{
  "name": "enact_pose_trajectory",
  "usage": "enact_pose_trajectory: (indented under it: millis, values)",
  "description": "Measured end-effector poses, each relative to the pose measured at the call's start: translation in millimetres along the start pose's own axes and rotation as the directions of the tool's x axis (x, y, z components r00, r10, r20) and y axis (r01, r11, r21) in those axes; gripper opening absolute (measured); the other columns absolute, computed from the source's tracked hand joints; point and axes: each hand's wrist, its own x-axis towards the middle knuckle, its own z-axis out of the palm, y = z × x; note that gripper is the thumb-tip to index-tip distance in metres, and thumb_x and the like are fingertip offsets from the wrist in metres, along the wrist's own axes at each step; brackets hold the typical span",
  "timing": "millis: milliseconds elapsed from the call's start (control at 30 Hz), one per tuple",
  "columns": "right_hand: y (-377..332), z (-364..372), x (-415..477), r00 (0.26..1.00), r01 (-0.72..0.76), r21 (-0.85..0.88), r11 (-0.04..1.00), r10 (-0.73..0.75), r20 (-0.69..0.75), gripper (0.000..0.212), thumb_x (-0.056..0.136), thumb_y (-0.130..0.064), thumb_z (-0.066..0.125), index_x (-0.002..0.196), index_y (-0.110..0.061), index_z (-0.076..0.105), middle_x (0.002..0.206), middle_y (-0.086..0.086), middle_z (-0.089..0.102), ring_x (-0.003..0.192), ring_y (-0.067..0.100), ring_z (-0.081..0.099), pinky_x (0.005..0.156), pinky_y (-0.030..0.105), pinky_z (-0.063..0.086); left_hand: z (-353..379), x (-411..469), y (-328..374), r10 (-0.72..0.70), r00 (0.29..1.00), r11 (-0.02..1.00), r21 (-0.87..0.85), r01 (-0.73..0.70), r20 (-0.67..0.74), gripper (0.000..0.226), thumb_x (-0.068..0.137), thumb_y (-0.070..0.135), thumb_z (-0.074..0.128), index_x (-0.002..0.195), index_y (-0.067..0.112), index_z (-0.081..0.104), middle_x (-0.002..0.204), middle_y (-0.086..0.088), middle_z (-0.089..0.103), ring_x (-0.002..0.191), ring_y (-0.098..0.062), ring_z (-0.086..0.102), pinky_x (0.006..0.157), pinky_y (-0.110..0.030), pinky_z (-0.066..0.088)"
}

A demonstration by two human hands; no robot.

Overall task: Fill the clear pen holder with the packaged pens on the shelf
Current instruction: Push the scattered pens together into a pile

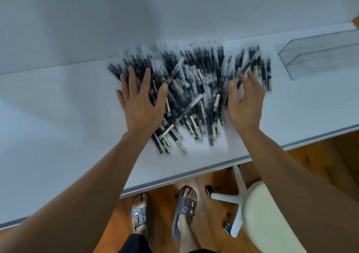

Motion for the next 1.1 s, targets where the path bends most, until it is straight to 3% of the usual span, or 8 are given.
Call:
enact_pose_trajectory:
  millis: [167,267,367,600,867,967,1033,1100]
  values:
    - [26,-10,50,0.98,-0.192,-0.197,0.961,0.199,0.017,0.062,0.1,-0.053,0.036,0.15,-0.015,0.036,0.162,0.015,0.014,0.15,0.028,0.011,0.122,0.044,0.009,7,5,13,0.017,1.0,0.994,-0.107,-0.015,0.015,0.065,0.095,0.063,0.035,0.152,0.034,0.023,0.163,0.003,-0.002,0.149,-0.017,-0.009,0.121,-0.048,-0.001]
    - [29,-13,71,0.959,-0.266,-0.192,0.945,0.278,0.043,0.069,0.098,-0.058,0.034,0.152,-0.015,0.031,0.162,0.016,0.012,0.149,0.03,0.015,0.121,0.044,0.014,12,5,18,0.028,1.0,0.989,-0.144,-0.027,-0.001,0.064,0.095,0.062,0.037,0.151,0.033,0.025,0.163,0.003,-0.001,0.149,-0.016,-0.008,0.121,-0.047,0.0]
    - [25,-7,76,0.976,-0.183,-0.173,0.968,0.2,0.087,0.07,0.098,-0.058,0.034,0.151,-0.013,0.034,0.16,0.016,0.022,0.149,0.029,0.018,0.121,0.045,0.016,16,7,23,0.042,0.999,0.989,-0.143,-0.041,0.006,0.064,0.095,0.061,0.037,0.151,0.033,0.024,0.163,0.002,-0.001,0.149,-0.016,-0.008,0.121,-0.047,-0.001]
    - [22,2,67,0.977,-0.139,0.054,0.989,0.128,0.171,0.068,0.1,-0.051,0.04,0.155,-0.015,0.022,0.163,0.004,0.015,0.151,0.021,0.01,0.123,0.044,0.013,28,8,39,0.051,0.999,0.991,-0.126,-0.05,0.003,0.062,0.095,0.061,0.037,0.15,0.035,0.027,0.163,0.001,0.005,0.15,-0.018,-0.006,0.121,-0.049,-0.002]
    - [12,-1,70,0.965,-0.076,0.136,0.988,0.038,0.26,0.058,0.103,-0.036,0.042,0.155,-0.018,0.023,0.164,-0.001,0.012,0.15,0.012,0.01,0.119,0.027,0.011,38,7,54,0.061,0.998,0.992,-0.108,-0.059,0.011,0.06,0.096,0.059,0.038,0.15,0.036,0.026,0.163,0.004,0.008,0.15,-0.018,-0.005,0.12,-0.049,-0.004]
    - [15,-7,70,0.959,-0.076,0.173,0.982,0.024,0.283,0.057,0.103,-0.038,0.041,0.155,-0.019,0.023,0.164,-0.001,0.013,0.15,0.012,0.011,0.117,0.025,0.012,32,8,54,0.027,1.0,1.0,-0.012,-0.027,-0.011,0.063,0.095,0.063,0.035,0.151,0.036,0.025,0.163,0.003,0.007,0.15,-0.02,-0.007,0.119,-0.054,-0.006]
    - [20,-12,66,0.962,-0.083,0.19,0.978,0.029,0.271,0.057,0.103,-0.04,0.04,0.154,-0.019,0.025,0.163,0.0,0.016,0.15,0.013,0.012,0.118,0.026,0.015,26,0,63,0.13,0.99,0.989,0.077,-0.125,-0.054,0.067,0.094,0.062,0.034,0.152,0.03,0.025,0.163,-0.001,0.007,0.15,-0.022,-0.004,0.119,-0.053,-0.004]
    - [26,-15,59,0.966,-0.038,0.134,0.99,0.002,0.259,0.056,0.104,-0.041,0.039,0.153,-0.017,0.029,0.163,0.003,0.017,0.15,0.015,0.011,0.121,0.031,0.015,30,-11,80,0.381,0.925,0.91,0.176,-0.376,0.006,0.069,0.094,0.061,0.034,0.152,0.025,0.025,0.163,-0.004,0.009,0.15,-0.026,0.0,0.12,-0.053,-0.001]
